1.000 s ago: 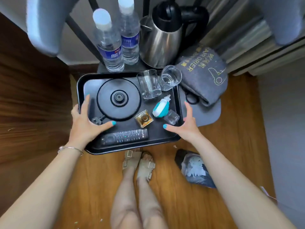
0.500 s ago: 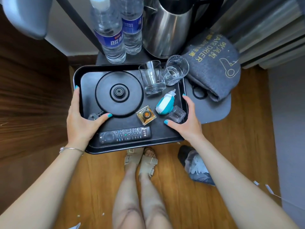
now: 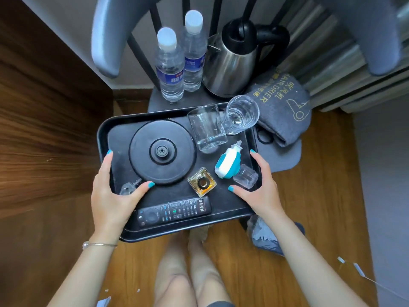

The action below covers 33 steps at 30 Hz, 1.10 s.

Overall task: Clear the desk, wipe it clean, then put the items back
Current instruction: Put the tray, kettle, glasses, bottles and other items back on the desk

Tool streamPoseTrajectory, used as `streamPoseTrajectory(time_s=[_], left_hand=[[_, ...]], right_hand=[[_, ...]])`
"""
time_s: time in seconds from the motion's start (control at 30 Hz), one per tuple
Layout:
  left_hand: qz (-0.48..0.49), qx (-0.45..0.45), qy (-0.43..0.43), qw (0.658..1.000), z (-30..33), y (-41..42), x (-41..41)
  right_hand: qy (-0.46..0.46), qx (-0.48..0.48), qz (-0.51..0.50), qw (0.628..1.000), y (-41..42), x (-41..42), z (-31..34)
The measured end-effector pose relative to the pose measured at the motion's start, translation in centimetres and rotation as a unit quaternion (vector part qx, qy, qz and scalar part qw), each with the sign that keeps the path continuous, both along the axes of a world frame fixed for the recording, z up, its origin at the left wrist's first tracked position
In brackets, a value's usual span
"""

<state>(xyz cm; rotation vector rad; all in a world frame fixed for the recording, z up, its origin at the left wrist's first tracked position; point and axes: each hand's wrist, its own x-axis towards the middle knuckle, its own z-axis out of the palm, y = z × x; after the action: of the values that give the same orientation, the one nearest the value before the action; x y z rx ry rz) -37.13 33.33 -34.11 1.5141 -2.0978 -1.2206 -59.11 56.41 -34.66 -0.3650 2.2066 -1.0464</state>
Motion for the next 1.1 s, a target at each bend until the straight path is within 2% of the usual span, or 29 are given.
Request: streamPoseTrajectory(time_s=[0.37, 0.7, 0.9, 1.1], left_hand=[[0.019, -0.017, 0.008, 1.0, 16.5, 4.4, 3.2], [0.066, -0.045, 0.017, 0.997, 31.2, 5.3, 5.3], [0.075, -0.077, 0.029, 0.994, 37.2, 4.2, 8.1], [0.077, -0.08, 0.053, 0.992, 39.8, 1.2, 14.1]], right_hand=[[0.069, -0.021, 0.036, 0.997, 4.1, 1.8, 16.0], [0.129, -0.126, 0.072, 0.981, 3.6, 1.6, 30.1], [0.15, -0.199, 0.068, 0.966, 1.8, 4.3, 36.5], [0.157, -0.223, 0.064, 0.96, -1.9, 10.2, 40.8]])
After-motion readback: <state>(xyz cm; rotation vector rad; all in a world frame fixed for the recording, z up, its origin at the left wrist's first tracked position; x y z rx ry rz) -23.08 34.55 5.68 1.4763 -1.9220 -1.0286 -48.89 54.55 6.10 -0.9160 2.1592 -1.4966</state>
